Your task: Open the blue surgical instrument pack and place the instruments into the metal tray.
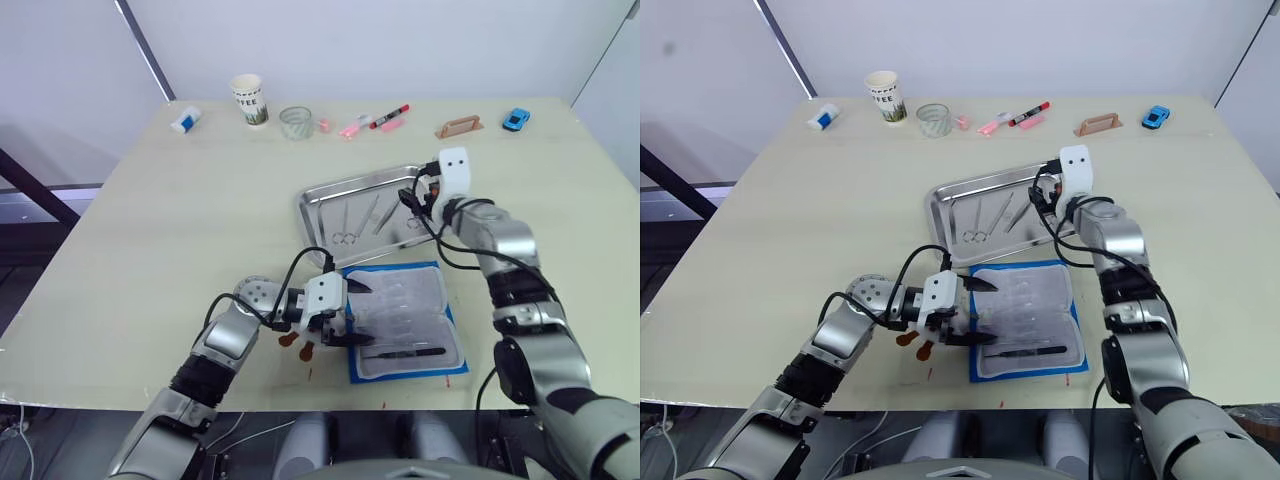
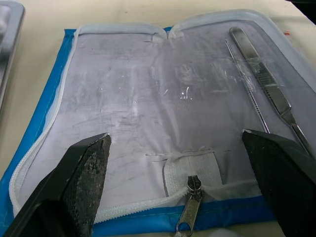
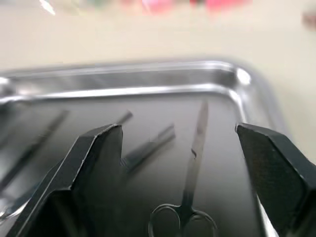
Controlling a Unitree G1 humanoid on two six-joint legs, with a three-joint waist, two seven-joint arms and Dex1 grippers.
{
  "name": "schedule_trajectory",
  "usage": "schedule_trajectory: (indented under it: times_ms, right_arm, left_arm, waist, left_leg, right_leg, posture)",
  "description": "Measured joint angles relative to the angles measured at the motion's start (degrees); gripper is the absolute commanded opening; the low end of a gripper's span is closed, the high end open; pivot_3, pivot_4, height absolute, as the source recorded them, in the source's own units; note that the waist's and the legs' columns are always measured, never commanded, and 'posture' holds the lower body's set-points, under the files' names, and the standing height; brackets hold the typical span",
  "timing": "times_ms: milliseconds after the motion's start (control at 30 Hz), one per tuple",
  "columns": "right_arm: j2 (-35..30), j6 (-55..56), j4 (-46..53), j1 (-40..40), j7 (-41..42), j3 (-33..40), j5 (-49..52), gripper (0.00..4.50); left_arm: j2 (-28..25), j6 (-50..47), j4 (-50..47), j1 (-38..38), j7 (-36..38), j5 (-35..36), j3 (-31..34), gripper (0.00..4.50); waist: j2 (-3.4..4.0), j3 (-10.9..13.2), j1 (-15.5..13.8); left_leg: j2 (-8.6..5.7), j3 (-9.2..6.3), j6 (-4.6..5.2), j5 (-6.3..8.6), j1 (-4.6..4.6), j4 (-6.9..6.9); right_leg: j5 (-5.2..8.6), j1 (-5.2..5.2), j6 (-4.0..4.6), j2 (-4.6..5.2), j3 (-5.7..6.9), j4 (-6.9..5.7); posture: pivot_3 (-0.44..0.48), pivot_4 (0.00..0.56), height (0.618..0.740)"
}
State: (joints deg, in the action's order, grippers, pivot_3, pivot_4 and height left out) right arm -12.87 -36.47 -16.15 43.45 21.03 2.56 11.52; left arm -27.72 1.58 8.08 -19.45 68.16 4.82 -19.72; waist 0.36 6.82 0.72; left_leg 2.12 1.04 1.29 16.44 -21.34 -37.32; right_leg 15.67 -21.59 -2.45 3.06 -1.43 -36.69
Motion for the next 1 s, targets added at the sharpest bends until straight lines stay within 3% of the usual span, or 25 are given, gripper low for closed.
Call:
schedule_trajectory:
  times_ms: [233, 400, 567, 733, 967, 1000]
  right_arm:
    - [-8.5, 0.5, 20.6, -14.5, 19.8, 2.0, 14.6, 4.15]
    - [-22.0, 4.9, 30.0, -26.0, 35.7, 1.7, 17.4, 4.15]
    - [-29.3, 10.5, 33.9, -34.2, 44.7, -0.4, 16.2, 4.15]
    - [-32.9, 17.2, 34.6, -39.0, 47.6, -5.0, 10.6, 2.48]
    - [-31.6, 19.5, 35.4, -39.1, 44.9, -10.2, 5.6, 2.48]
    - [-31.6, 19.6, 35.3, -39.1, 44.8, -10.8, 5.1, 2.19]
  left_arm:
    - [0.0, 0.0, 0.1, -0.2, -0.3, 0.0, -0.1, 4.5]
    - [-0.1, 0.1, 0.1, -0.4, 0.2, 0.1, -0.2, 4.5]
    - [-0.4, 0.1, 0.5, -0.6, 0.5, 0.2, -0.1, 4.5]
    - [-0.3, 1.8, 1.5, -0.7, 0.9, 0.3, -0.1, 4.5]
    - [-0.3, 3.3, 2.5, -0.8, 0.9, 0.4, -0.1, 4.5]
    - [-0.3, 3.5, 2.5, -0.8, 0.9, 0.4, -0.1, 4.5]
  waist:
    - [-0.08, 0.1, -0.1]
    - [-0.18, 0.1, -0.3]
    - [-0.36, 0.2, -0.1]
    - [-0.43, 0.3, -0.2]
    - [-0.43, 0.3, -0.2]
    - [-0.43, 0.3, -0.2]
  left_leg:
    - [0.0, -0.02, 0.01, -0.01, -0.04, -0.05]
    - [0.01, -0.12, 0.01, -0.01, -0.15, -0.01]
    - [0.03, -0.1, 0.01, -0.01, -0.16, -0.03]
    - [0.04, -0.12, 0.01, -0.01, -0.15, -0.03]
    - [0.04, -0.12, 0.01, -0.01, -0.06, -0.03]
    - [0.04, -0.12, 0.01, -0.01, -0.05, -0.03]
  right_leg:
    - [0.06, 0.0, 0.08, -0.05, 0.14, 0.03]
    - [0.08, -0.01, 0.08, -0.22, 0.29, 0.2]
    - [0.07, -0.02, 0.07, -0.28, 0.23, 0.2]
    - [0.09, -0.02, 0.07, -0.33, 0.26, 0.21]
    - [0.09, -0.02, 0.07, -0.37, 0.24, 0.2]
    - [0.09, -0.01, 0.07, -0.37, 0.24, 0.2]
  posture:
    - [0.0, 0.15, 0.74]
    - [0.0, 0.15, 0.74]
    - [0.0, 0.15, 0.74]
    - [0.0, 0.15, 0.74]
    - [0.0, 0.15, 0.74]
    - [0.0, 0.15, 0.74]
